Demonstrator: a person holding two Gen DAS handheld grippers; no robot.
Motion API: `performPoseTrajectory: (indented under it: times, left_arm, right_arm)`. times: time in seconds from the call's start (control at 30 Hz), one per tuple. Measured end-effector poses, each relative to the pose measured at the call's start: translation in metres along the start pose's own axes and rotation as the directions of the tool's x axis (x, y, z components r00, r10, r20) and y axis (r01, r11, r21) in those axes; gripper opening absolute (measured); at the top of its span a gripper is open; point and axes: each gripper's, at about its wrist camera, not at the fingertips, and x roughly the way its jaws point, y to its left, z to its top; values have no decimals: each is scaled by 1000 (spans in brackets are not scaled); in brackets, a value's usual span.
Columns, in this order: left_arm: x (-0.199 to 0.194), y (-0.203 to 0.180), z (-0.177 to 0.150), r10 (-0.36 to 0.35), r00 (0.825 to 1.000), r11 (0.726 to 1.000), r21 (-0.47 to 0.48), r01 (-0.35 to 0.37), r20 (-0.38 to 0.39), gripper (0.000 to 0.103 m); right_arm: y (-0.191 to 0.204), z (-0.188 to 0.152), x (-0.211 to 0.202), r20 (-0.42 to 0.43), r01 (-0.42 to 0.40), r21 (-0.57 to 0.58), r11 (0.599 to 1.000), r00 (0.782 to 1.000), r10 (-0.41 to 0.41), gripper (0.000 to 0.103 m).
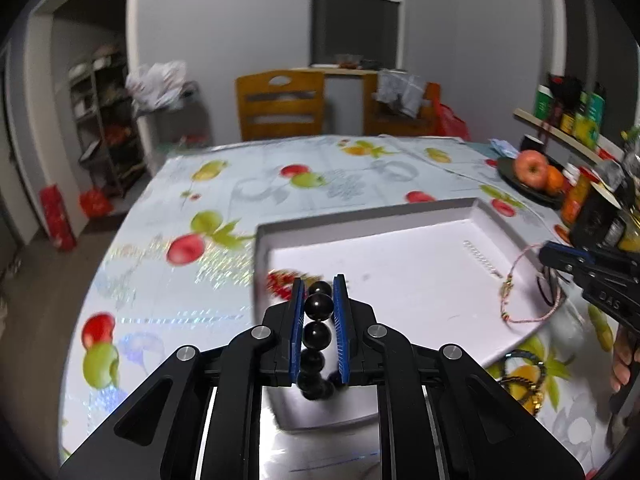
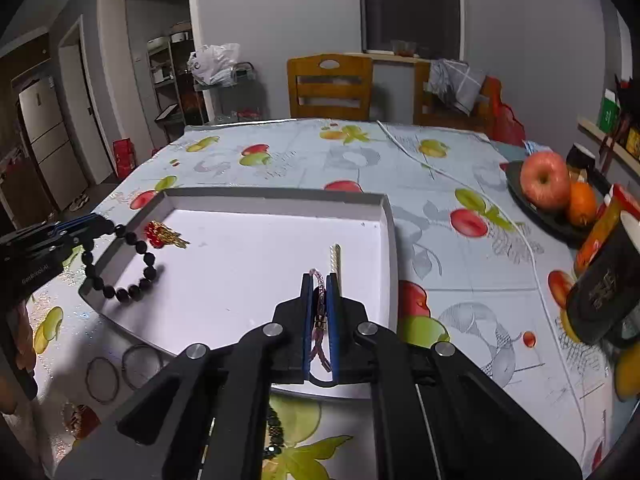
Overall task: Organize jewelry
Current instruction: 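Lower both bracelets into the grey tray and open both tools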
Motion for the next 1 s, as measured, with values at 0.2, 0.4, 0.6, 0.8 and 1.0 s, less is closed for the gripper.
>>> performPoseTrajectory:
  times: [0.2, 0.4, 0.6, 0.8, 1.0]
  left_arm:
    - [2, 16, -7, 8, 1000, 999, -45, -8, -10, 16]
    - [12, 10, -12, 23, 999, 1000, -13, -24, -35, 16]
    - [22, 1, -16, 47, 998, 998, 38, -46, -45, 16]
    - [32, -8, -21, 47, 996, 995, 90, -40, -74, 16]
    - [34, -10, -22, 34, 996, 995, 96, -26, -84, 16]
  right_arm:
    - [-8, -9, 5, -14, -9, 31, 999, 1000, 9, 6]
    - [-11, -15, 5, -5, 5, 26, 1000, 1000, -5, 6]
    - [-12, -17, 10, -1, 12, 20, 1000, 1000, -12, 6]
    - [-4, -20, 16, 2, 73, -40, 997, 997, -73, 6]
    - [-4, -19, 16, 13, 80, -33, 996, 997, -80, 6]
